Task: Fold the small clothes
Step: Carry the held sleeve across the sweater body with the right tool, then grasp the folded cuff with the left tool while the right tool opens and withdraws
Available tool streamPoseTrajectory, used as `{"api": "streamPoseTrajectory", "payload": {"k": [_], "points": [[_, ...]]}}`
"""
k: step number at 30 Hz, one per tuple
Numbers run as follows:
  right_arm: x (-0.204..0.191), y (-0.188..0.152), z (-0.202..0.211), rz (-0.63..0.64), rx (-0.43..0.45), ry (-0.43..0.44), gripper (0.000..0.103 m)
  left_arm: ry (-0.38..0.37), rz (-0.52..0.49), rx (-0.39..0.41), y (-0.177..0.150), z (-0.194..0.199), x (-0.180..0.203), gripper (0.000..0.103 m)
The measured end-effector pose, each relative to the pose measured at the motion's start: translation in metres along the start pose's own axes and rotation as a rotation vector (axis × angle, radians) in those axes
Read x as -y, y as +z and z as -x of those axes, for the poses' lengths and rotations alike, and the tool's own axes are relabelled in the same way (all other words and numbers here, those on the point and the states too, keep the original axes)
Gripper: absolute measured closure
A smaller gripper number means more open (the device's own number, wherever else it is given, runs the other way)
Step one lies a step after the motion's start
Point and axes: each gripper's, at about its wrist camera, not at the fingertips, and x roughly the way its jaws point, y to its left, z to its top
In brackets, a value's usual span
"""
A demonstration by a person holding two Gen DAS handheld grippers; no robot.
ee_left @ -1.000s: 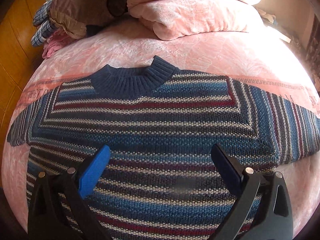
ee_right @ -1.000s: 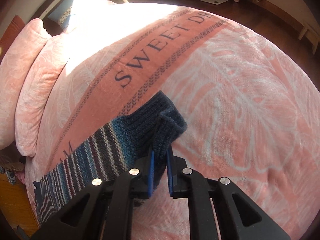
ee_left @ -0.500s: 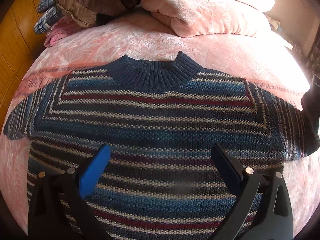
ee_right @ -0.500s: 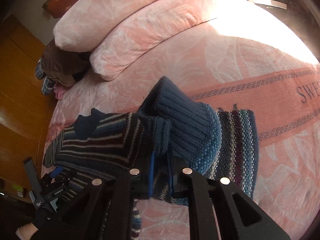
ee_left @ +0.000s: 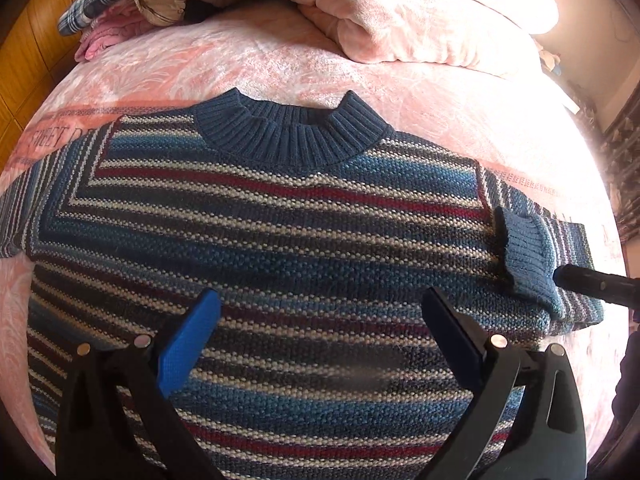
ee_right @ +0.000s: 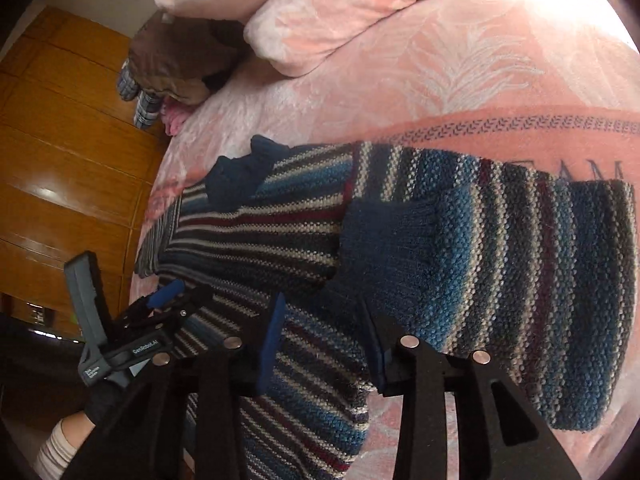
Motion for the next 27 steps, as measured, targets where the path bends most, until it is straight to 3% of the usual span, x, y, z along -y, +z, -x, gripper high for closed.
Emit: {"api": "streamPoseTrajectory", "payload": {"k": [4, 8, 13, 15, 17, 19, 21, 22, 24, 26, 27], "points": [[0.03, 0.004, 0.041, -0.036, 0.093, -0.154, 0.06, -0.086, -0.009, -0.045, 0.001, -0.01, 0.033, 0.004], [0.066, -0.001, 0.055, -0.12, 0.135, -0.198, 0.06, -0.161, -0.044, -0.103, 0.005, -0.027, 0.076, 0.004], [0.084, -0.006, 0.063, -0.113, 0.144, -0.255, 0.06, -0.204, -0.064, -0.172, 0.011, -0.053, 0.117, 0.004], [0.086, -0.006, 0.066, -0.119, 0.152, -0.242, 0.06, -0.231, -0.069, -0.204, 0.013, -0.064, 0.129, 0.011], [0.087, -0.005, 0.07, -0.115, 0.163, -0.244, 0.06, -0.249, -0.063, -0.243, 0.013, -0.074, 0.139, 0.031], [0.089, -0.004, 0.077, -0.107, 0.179, -0.254, 0.06, -0.24, -0.059, -0.238, 0.014, -0.079, 0.147, 0.032], [0.088, -0.003, 0.08, -0.107, 0.193, -0.262, 0.06, -0.22, -0.078, -0.224, 0.017, -0.08, 0.156, 0.046], [0.09, -0.002, 0.082, -0.114, 0.199, -0.266, 0.06, -0.2, -0.086, -0.219, 0.018, -0.081, 0.159, 0.058], [0.096, -0.002, 0.085, -0.136, 0.211, -0.274, 0.06, -0.163, -0.089, -0.206, 0.021, -0.077, 0.163, 0.071], [0.102, -0.003, 0.086, -0.157, 0.214, -0.279, 0.06, -0.165, -0.075, -0.18, 0.024, -0.068, 0.16, 0.098], [0.104, -0.003, 0.086, -0.162, 0.214, -0.288, 0.06, -0.187, -0.06, -0.17, 0.025, -0.062, 0.158, 0.098]]}}
